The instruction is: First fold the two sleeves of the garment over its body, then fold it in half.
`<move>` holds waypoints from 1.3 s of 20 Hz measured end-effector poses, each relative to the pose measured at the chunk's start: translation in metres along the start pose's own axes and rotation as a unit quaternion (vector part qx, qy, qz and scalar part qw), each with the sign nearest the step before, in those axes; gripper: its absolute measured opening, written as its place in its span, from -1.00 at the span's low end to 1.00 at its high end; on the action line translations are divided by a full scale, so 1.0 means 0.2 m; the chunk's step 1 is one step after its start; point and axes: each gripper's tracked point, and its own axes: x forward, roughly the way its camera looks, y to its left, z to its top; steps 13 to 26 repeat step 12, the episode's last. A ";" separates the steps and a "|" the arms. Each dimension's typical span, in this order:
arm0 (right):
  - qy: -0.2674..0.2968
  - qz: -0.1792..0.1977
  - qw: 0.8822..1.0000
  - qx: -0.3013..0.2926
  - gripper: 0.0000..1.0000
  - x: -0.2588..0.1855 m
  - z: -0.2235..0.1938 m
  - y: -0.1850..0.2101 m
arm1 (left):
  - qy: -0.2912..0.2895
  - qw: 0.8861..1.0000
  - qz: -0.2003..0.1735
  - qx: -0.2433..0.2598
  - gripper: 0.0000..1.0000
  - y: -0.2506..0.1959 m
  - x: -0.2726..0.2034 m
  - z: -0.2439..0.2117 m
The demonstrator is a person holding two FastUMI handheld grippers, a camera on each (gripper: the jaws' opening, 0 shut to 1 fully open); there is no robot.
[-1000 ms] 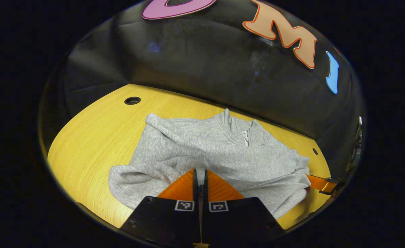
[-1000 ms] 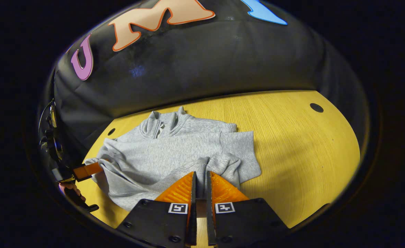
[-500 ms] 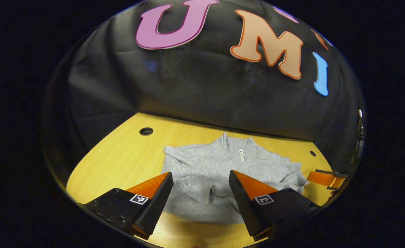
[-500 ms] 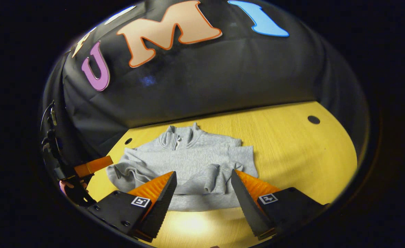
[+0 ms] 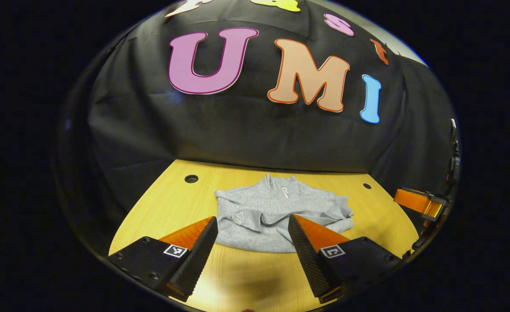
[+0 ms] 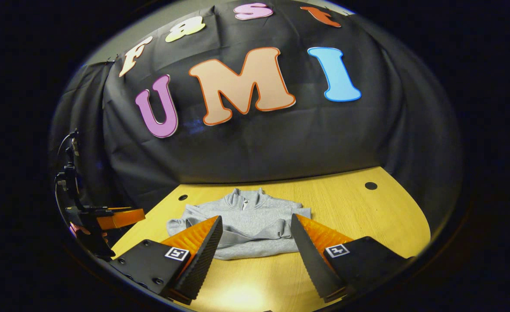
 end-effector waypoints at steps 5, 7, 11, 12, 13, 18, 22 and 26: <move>-0.025 -0.030 0.999 0.029 0.95 -0.29 0.01 0.04 | 0.021 0.999 -0.001 0.029 0.90 0.02 -0.28 -0.09; -0.032 -0.033 0.998 0.039 0.95 -0.37 0.03 0.06 | 0.029 0.999 -0.006 0.034 0.90 0.02 -0.35 -0.11; -0.046 -0.054 0.996 0.046 0.94 -0.48 0.08 -0.01 | 0.028 0.999 -0.014 0.033 0.89 0.01 -0.42 -0.12; -0.051 -0.059 0.996 0.049 0.87 -0.49 0.10 -0.02 | 0.025 0.999 -0.013 0.033 0.90 0.02 -0.42 -0.12; -0.051 -0.059 0.996 0.049 0.87 -0.49 0.10 -0.02 | 0.025 0.999 -0.013 0.033 0.90 0.02 -0.42 -0.12; -0.051 -0.059 0.996 0.049 0.87 -0.49 0.10 -0.02 | 0.025 0.999 -0.013 0.033 0.90 0.02 -0.42 -0.12; -0.051 -0.059 0.996 0.049 0.87 -0.49 0.10 -0.02 | 0.025 0.999 -0.013 0.033 0.90 0.02 -0.42 -0.12; -0.051 -0.059 0.996 0.049 0.87 -0.49 0.10 -0.02 | 0.025 0.999 -0.013 0.033 0.90 0.02 -0.42 -0.12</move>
